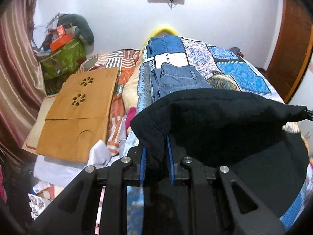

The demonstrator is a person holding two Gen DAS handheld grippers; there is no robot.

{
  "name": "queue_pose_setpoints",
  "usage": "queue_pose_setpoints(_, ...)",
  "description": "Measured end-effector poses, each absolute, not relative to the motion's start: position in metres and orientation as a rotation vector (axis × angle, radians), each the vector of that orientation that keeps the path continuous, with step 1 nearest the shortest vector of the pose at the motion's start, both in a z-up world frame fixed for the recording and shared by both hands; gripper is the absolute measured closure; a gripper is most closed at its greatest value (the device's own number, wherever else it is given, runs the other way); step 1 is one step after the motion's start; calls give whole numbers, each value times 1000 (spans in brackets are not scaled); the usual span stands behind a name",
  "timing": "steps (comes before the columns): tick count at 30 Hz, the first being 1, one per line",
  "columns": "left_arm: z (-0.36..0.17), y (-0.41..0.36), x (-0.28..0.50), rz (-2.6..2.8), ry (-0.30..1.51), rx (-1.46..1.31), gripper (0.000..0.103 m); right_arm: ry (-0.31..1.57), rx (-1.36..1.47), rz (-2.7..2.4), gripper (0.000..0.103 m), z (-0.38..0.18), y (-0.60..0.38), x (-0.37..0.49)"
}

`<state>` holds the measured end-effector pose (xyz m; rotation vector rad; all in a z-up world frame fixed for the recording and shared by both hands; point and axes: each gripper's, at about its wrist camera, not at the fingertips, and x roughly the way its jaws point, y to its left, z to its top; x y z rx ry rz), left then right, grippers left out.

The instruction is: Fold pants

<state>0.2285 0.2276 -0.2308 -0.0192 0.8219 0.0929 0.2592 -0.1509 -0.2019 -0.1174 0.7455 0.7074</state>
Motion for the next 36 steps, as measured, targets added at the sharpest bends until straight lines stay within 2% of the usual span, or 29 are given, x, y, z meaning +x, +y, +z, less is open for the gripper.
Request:
queue_pose_setpoints(8,-265,229,157,63,829,3,84,822,-24,705,97,-236,-160,199)
queue_pose_setpoints(14,-307,229,122,94,914,-38,97,872,33,703,98,-252,-163,171)
queue_pose_setpoints(17,-315,230,111,103,933,-60,98,894,57,696,98,-257,-164,165)
queue_pose_setpoints(22,-309,232,101,120,934,-76,98,907,42,673,97,-262,-167,161)
queue_pose_setpoints(24,-301,233,100,126,936,-78,98,911,11,670,93,-259,-167,157)
queue_pose_setpoints(28,-272,232,106,140,900,-89,97,882,-15,655,93,-242,-178,154)
queue_pose_setpoints(34,-249,218,144,122,902,-95,92,809,31,581,92,-207,-204,178)
queue_pose_setpoints(36,-247,210,158,112,912,-87,85,797,17,552,86,-201,-209,193)
